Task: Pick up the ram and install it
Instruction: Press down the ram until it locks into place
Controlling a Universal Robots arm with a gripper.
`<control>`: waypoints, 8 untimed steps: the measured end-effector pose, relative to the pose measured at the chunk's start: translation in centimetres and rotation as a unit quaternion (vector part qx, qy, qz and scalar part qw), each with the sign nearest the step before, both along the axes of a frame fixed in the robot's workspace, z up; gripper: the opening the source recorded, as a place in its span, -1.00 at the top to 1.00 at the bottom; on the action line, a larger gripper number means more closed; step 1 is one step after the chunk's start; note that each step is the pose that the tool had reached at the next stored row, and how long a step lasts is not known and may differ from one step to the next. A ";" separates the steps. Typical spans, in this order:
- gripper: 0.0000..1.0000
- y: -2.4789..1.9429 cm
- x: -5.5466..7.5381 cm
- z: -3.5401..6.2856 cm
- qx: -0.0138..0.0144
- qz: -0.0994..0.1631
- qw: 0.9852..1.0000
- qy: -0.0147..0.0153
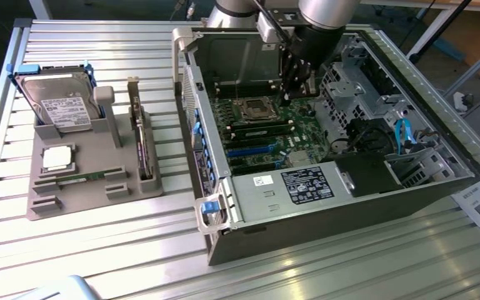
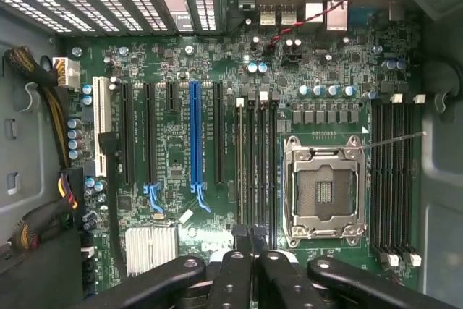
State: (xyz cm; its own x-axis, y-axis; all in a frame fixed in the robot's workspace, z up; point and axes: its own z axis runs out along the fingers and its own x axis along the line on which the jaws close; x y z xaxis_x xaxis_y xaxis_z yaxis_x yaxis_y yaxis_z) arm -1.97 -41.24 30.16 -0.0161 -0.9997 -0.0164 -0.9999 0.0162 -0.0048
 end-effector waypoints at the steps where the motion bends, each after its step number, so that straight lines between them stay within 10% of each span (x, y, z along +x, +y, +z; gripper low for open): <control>1: 0.80 0.01 0.0 0.09 0.000 0.000 1.000 0.000; 8: 0.80 0.00 0.0 1.98 0.000 0.000 1.000 0.000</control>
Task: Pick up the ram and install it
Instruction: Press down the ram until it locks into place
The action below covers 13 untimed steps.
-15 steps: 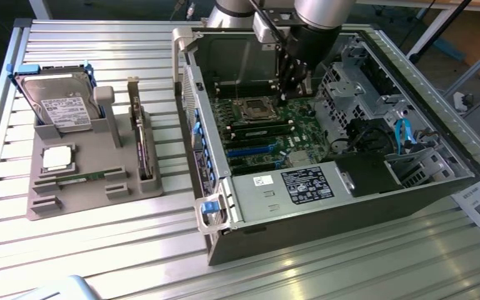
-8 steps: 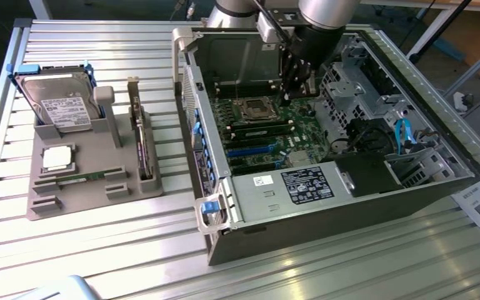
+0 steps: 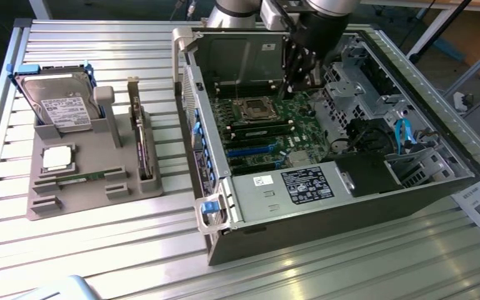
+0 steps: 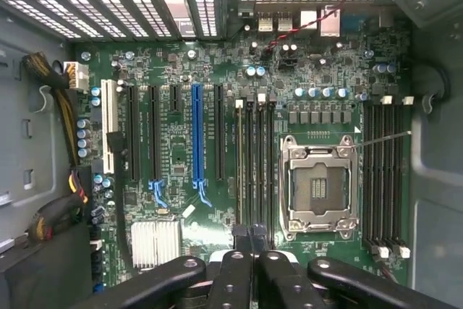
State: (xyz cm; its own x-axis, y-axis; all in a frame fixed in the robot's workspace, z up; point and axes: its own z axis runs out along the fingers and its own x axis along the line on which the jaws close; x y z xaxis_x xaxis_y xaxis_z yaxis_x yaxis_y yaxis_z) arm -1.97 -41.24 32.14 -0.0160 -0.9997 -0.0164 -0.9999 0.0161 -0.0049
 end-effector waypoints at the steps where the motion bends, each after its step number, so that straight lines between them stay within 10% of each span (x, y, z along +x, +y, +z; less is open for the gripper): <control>1: 0.80 0.00 0.0 0.24 0.000 0.000 1.000 0.000; 13: 0.80 0.00 0.0 2.22 0.000 0.000 1.000 0.000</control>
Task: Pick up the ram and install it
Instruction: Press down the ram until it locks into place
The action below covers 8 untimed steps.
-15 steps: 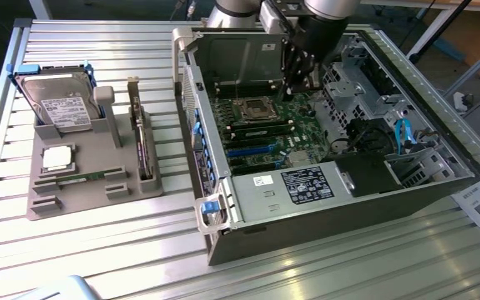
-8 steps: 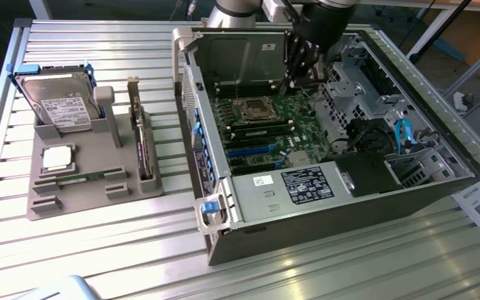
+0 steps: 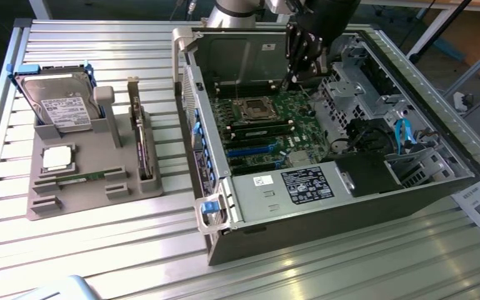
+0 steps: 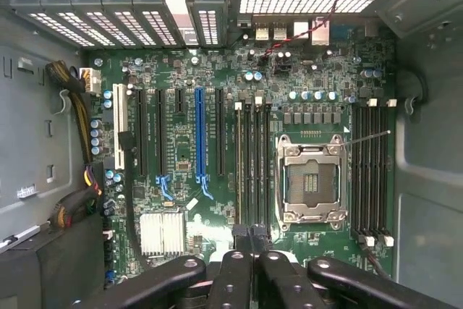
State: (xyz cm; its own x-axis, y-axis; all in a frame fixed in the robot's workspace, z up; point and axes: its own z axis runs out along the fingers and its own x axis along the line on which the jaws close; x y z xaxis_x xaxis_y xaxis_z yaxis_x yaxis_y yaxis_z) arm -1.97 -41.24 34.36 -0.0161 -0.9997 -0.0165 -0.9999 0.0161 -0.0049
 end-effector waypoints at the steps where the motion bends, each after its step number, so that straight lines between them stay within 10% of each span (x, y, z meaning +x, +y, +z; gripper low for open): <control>1: 0.80 0.00 0.0 0.00 0.000 0.000 1.000 0.000; 8: 0.80 0.00 0.0 0.00 0.000 0.000 1.000 0.000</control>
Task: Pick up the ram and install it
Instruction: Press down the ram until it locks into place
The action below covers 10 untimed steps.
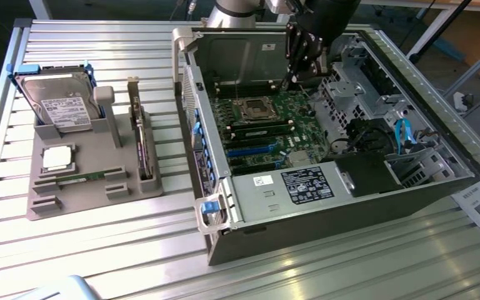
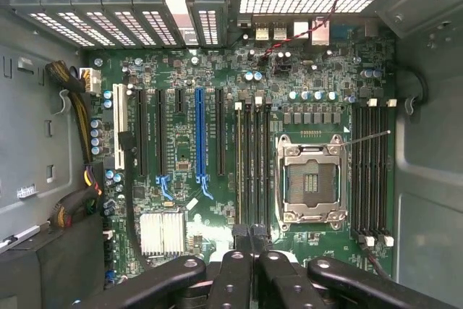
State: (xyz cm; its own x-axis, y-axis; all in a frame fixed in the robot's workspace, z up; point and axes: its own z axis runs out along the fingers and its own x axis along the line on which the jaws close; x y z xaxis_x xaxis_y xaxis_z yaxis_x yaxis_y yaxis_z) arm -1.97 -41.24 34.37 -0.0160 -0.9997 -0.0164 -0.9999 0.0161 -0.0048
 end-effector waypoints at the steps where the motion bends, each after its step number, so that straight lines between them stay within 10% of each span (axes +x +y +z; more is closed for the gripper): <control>1: 0.80 0.00 0.0 0.00 0.000 0.000 1.000 0.000; 10: 0.80 0.00 0.0 0.00 0.000 -0.025 1.000 0.000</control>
State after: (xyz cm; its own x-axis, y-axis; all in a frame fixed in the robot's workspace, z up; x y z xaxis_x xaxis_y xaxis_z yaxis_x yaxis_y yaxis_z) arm -1.96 -41.24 34.37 -0.0664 -0.9977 -0.0164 -0.9978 0.0665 -0.0048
